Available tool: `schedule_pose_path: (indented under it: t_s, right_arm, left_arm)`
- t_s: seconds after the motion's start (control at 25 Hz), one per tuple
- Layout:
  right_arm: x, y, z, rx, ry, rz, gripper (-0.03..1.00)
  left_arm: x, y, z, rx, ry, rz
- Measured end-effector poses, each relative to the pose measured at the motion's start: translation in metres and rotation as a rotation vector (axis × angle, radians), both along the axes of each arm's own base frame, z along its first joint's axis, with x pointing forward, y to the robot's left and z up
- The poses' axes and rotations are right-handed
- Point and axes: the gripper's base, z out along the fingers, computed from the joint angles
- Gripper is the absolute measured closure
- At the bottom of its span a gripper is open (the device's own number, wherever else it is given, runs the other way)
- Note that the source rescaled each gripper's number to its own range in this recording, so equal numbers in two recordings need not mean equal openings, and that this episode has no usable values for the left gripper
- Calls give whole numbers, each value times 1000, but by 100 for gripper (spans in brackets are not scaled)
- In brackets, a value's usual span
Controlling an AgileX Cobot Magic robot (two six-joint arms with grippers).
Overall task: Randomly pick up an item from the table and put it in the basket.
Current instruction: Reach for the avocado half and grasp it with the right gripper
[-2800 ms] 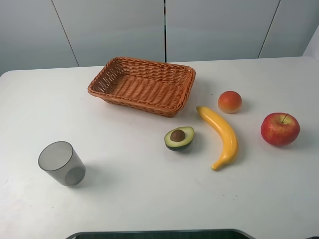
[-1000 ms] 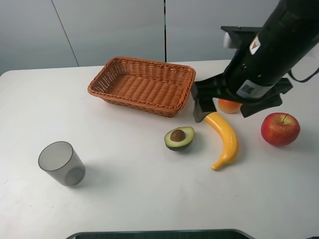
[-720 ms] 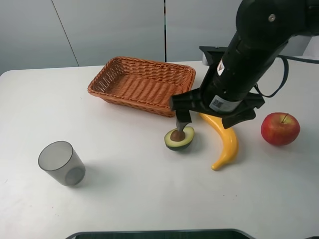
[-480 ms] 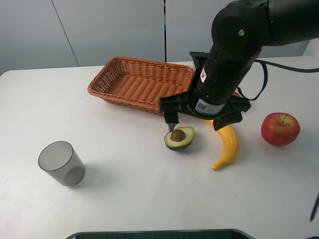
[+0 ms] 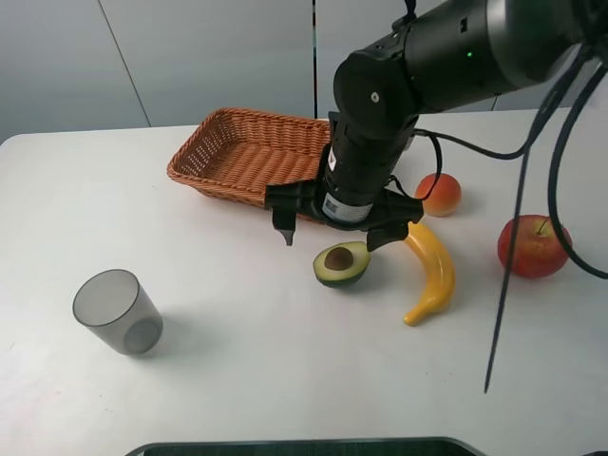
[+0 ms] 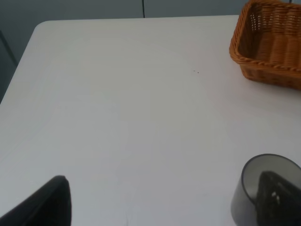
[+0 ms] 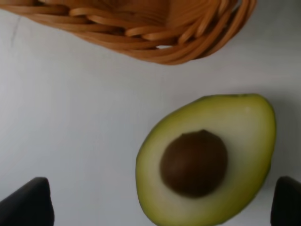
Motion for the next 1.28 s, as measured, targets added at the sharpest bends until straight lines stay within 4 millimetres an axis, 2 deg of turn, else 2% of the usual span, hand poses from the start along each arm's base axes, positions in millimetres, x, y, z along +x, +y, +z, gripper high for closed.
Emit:
schedule_pose_path:
  t_s: [0.2, 0.56, 1.28]
  right_arm:
    - [2, 2, -11, -25, 29, -40, -3]
    - [5, -5, -20, -100, 31, -25, -3]
    - [12, -4, -42, -106, 32, -28, -3]
  left_arm:
    - [0, 0, 0, 0, 0, 0]
    - [0, 0, 0, 0, 0, 0]
    - [0, 0, 0, 0, 0, 0]
